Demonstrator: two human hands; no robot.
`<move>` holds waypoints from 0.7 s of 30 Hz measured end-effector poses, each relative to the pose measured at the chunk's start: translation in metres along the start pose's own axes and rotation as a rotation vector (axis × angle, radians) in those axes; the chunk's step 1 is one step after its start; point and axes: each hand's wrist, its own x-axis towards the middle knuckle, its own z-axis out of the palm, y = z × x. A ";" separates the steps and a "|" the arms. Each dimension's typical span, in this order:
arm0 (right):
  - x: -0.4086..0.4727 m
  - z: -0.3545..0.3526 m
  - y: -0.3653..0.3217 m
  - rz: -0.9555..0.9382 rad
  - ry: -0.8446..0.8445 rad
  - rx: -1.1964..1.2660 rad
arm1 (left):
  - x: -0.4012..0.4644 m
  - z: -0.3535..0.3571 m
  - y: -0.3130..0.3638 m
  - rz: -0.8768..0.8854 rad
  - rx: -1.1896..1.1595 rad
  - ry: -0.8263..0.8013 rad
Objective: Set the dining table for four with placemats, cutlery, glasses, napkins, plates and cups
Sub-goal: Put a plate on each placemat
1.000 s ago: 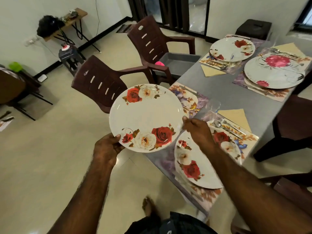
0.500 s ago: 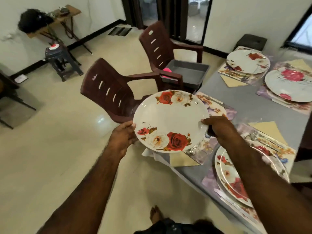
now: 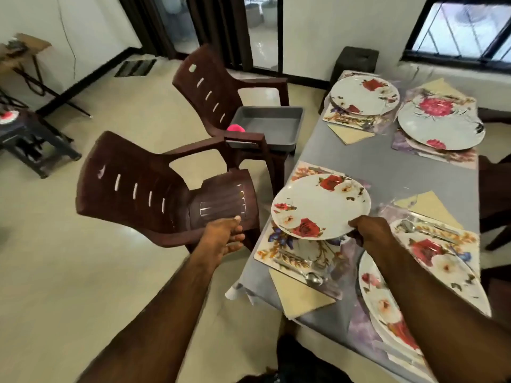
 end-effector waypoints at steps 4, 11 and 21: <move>0.016 0.003 0.010 -0.002 0.049 -0.180 | 0.021 0.007 0.012 -0.044 0.086 -0.034; 0.028 0.004 0.022 -0.070 0.123 -0.582 | 0.076 0.054 0.031 -0.038 0.380 -0.097; 0.048 0.014 0.016 -0.122 0.283 -0.857 | 0.157 0.113 0.024 0.285 0.980 -0.133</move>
